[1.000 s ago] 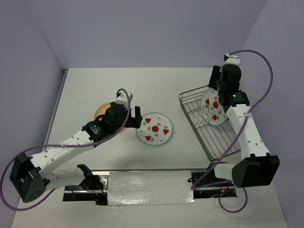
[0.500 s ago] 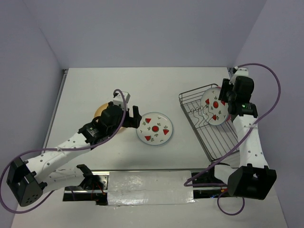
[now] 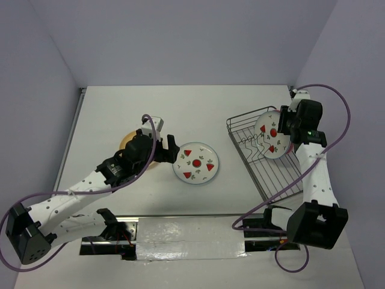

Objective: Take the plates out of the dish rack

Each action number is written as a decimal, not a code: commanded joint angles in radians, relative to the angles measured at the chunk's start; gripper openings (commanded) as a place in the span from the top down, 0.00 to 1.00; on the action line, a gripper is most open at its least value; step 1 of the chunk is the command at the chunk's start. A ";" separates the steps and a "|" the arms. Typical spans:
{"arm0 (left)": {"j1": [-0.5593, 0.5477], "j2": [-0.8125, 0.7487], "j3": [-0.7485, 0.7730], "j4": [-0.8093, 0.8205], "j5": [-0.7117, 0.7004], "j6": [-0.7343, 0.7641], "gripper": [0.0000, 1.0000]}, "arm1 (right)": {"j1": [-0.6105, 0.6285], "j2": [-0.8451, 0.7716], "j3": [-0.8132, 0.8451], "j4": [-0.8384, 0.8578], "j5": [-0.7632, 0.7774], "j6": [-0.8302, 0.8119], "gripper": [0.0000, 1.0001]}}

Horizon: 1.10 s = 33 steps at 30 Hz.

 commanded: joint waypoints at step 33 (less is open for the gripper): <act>-0.020 -0.078 -0.035 0.047 -0.059 0.016 0.01 | -0.022 0.083 0.116 -0.015 -0.039 -0.153 0.54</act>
